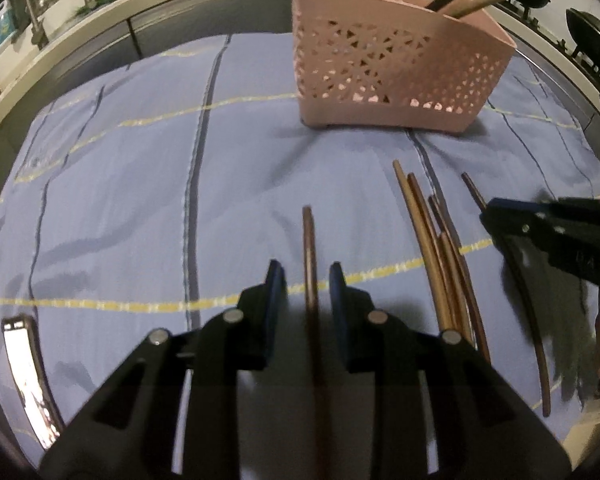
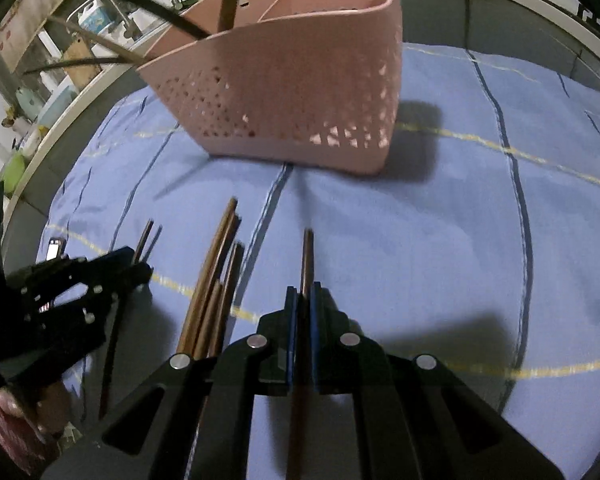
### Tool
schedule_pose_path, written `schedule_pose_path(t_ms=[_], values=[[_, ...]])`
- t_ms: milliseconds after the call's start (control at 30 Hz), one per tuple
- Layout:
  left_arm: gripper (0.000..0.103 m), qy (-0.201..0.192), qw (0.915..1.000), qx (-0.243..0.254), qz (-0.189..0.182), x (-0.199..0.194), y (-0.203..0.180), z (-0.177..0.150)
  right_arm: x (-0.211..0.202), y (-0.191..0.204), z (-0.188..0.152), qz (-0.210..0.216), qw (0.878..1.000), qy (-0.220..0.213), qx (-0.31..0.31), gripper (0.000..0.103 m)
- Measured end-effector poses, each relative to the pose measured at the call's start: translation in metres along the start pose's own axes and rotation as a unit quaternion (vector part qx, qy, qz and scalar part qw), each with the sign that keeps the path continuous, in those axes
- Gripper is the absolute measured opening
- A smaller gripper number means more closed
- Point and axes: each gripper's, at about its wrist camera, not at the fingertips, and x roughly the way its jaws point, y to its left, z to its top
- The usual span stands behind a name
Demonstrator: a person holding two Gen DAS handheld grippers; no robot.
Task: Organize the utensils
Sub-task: 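Carry a chopstick in the right tool into the pink caddy while the left tool carries another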
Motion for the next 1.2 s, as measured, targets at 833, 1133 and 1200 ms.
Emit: schedule_pose_path(t_ms=[833,1133,1200], values=[[0.005,-0.23,0.9661,-0.049,-0.106,-0.203,0.017,0.04,-0.167,0.078,-0.019,0.059,0.942,-0.315,-0.106,0.005],[0.005,-0.311,0.9412,-0.093,-0.094,-0.252,0.026,0.135,-0.214,0.097,0.057,0.041,0.899,-0.431,-0.069,0.005],[0.005,-0.322,0.9368,-0.102,-0.09,-0.253,0.026,0.151,-0.218,0.099,0.067,0.022,0.886,-0.459,-0.067,0.005]])
